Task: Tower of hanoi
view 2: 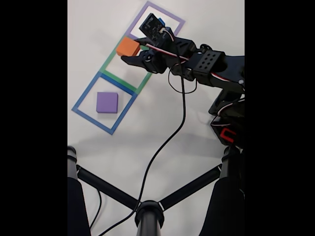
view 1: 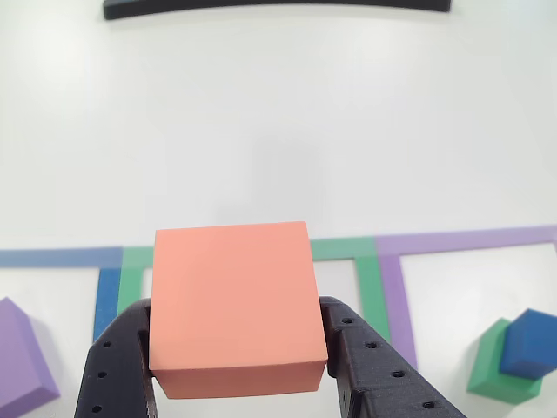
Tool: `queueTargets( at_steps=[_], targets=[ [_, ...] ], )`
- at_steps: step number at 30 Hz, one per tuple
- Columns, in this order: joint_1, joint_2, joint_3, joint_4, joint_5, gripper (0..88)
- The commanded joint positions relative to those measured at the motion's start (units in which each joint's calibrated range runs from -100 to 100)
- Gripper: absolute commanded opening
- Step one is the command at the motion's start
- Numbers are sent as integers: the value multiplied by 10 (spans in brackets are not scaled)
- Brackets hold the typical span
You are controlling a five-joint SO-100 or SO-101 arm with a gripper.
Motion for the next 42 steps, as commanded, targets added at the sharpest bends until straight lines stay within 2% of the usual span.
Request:
queueTargets(
  at_steps=[1, 7, 11, 19, 21, 26, 29, 31, 35, 42],
  targets=[
    [-15, -112, -65, 159, 0, 141],
    [-51, -175, -245, 440, 0, 139],
    [-86, -180, -385, 584, 0, 142],
    [-153, -180, -561, 776, -64, 139],
    [-167, -186, -574, 790, -79, 139],
    [-195, -204, -578, 795, -77, 147],
    [-205, -208, -575, 797, -64, 148],
    [-208, -208, -568, 792, -37, 147],
    [-208, -216, -511, 734, 0, 152],
    [-203, -220, -350, 566, 0, 155]
  ],
)
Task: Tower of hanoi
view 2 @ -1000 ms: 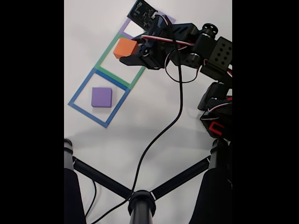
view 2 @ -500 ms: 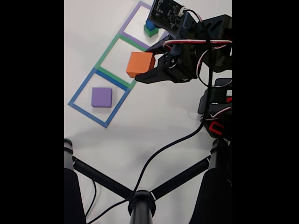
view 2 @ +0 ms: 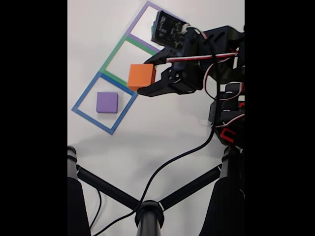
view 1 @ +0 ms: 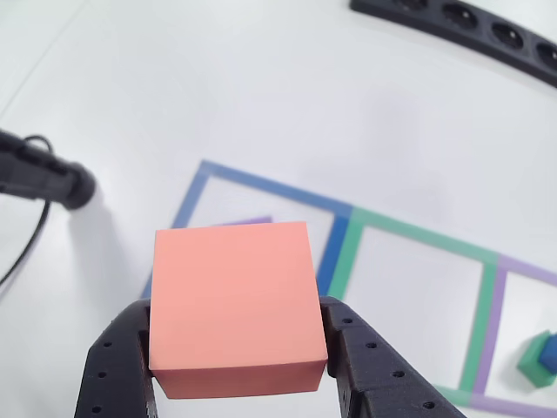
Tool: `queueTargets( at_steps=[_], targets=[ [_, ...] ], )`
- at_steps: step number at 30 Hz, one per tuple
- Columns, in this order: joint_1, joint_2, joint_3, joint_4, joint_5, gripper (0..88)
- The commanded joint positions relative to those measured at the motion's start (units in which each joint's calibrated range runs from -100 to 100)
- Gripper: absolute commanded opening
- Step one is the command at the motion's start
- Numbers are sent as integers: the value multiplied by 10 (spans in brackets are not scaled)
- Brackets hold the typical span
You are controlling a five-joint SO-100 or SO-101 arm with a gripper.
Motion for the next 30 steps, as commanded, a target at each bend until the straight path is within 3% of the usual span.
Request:
queueTargets(
  at_steps=[1, 16, 30],
  targets=[
    [0, -7, 87, -122, 6, 155],
    [-8, 103, 357, -554, 6, 157],
    [-20, 290, 422, -825, 6, 154]
  ],
)
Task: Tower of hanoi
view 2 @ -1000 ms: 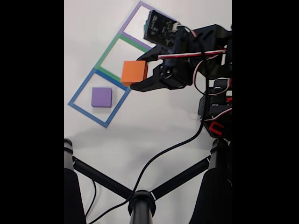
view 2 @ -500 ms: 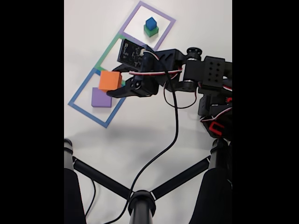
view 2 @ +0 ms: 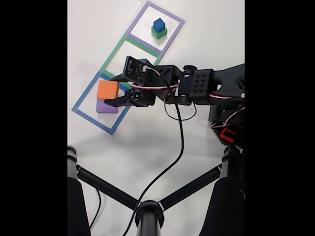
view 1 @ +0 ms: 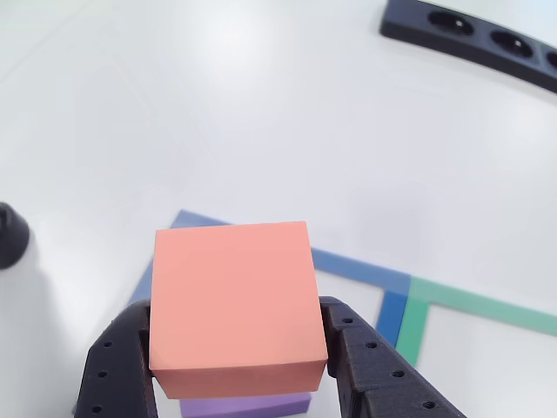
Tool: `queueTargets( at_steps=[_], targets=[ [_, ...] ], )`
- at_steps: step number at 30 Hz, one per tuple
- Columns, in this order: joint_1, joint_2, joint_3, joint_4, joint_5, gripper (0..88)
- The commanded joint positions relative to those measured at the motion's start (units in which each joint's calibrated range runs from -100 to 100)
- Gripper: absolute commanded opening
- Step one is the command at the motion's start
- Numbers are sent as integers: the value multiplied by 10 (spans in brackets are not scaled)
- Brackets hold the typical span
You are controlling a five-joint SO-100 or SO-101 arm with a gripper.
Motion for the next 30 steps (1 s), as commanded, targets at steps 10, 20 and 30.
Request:
queueTargets(
  at_steps=[10, 20, 30],
  targets=[
    [-20, 146, 0, -211, 6, 153],
    [-22, 233, -1, -294, 6, 153],
    [-21, 294, -28, -330, 6, 152]
  ],
)
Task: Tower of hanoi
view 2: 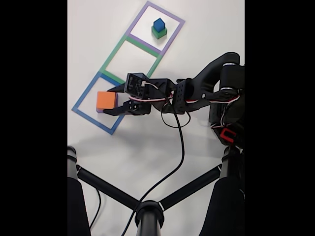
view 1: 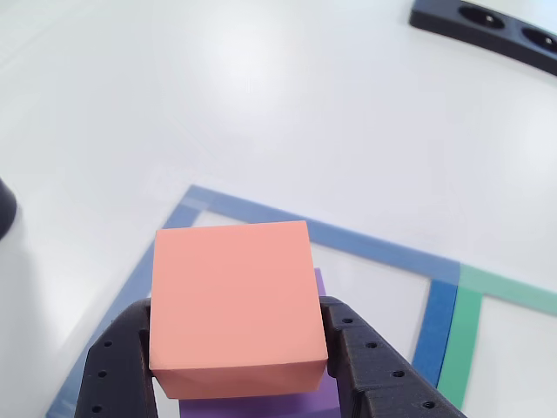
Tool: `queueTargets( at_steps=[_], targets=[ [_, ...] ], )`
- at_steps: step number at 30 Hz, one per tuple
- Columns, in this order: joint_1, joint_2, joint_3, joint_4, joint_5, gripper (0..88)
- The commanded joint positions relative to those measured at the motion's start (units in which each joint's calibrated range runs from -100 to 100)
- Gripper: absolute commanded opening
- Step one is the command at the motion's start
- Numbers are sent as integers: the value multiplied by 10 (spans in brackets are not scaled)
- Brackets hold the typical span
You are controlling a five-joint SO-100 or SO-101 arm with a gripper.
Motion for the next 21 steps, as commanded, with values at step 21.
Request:
queueTargets(
  at_steps=[21],
  targets=[
    [3, 39, -35, -33, 6, 154]
  ],
)
